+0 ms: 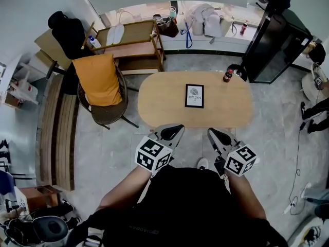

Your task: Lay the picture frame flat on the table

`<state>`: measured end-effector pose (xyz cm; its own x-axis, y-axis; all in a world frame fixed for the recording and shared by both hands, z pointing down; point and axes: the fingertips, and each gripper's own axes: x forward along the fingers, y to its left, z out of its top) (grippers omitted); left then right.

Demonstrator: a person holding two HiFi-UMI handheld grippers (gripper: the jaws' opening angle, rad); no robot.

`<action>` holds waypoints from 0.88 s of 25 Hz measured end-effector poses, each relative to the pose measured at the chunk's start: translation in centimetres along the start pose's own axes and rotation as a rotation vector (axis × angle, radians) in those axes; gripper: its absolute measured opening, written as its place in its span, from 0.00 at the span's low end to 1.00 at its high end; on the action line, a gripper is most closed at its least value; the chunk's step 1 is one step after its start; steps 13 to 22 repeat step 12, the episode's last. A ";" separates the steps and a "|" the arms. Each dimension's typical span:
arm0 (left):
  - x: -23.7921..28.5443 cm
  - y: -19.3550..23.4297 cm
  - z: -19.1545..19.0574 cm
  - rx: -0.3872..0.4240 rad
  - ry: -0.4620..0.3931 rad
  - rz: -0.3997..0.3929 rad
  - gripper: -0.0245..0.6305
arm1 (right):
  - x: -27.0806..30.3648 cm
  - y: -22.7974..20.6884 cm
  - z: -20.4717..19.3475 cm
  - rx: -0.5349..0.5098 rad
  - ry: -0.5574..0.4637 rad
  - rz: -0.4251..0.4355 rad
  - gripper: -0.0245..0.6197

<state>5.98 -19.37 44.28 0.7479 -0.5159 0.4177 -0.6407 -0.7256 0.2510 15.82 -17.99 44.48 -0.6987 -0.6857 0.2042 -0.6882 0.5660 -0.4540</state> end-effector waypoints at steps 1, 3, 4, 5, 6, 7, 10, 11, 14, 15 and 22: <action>-0.1 0.1 0.0 0.000 0.001 0.002 0.05 | 0.0 0.0 0.0 -0.001 -0.001 0.000 0.04; -0.4 0.2 0.0 0.000 0.000 0.005 0.05 | 0.1 0.2 0.1 -0.002 -0.002 0.000 0.04; -0.4 0.2 0.1 0.001 -0.002 0.004 0.05 | 0.1 0.3 0.0 -0.003 -0.002 0.000 0.04; -0.5 0.2 0.1 0.002 -0.004 0.004 0.05 | 0.1 0.3 0.0 -0.004 -0.001 -0.001 0.04; -0.6 0.2 0.1 0.003 -0.006 0.003 0.05 | 0.2 0.4 -0.1 -0.004 -0.001 -0.001 0.04; -0.6 0.2 0.1 0.003 -0.007 0.002 0.05 | 0.3 0.4 -0.2 -0.002 -0.001 -0.001 0.04; -0.8 0.1 0.0 0.005 -0.009 -0.001 0.05 | 0.4 0.7 -0.4 -0.002 0.000 0.001 0.04; -0.9 0.1 -0.1 0.006 -0.009 -0.001 0.05 | 0.4 0.8 -0.4 -0.003 0.001 0.001 0.04; -1.0 0.1 -0.1 0.007 -0.009 -0.002 0.05 | 0.5 0.9 -0.5 -0.004 0.002 0.002 0.04; -1.0 0.1 -0.1 0.007 -0.009 -0.002 0.05 | 0.5 0.9 -0.5 -0.004 0.002 0.002 0.04; -1.0 0.1 -0.1 0.007 -0.009 -0.002 0.05 | 0.5 0.9 -0.5 -0.004 0.002 0.002 0.04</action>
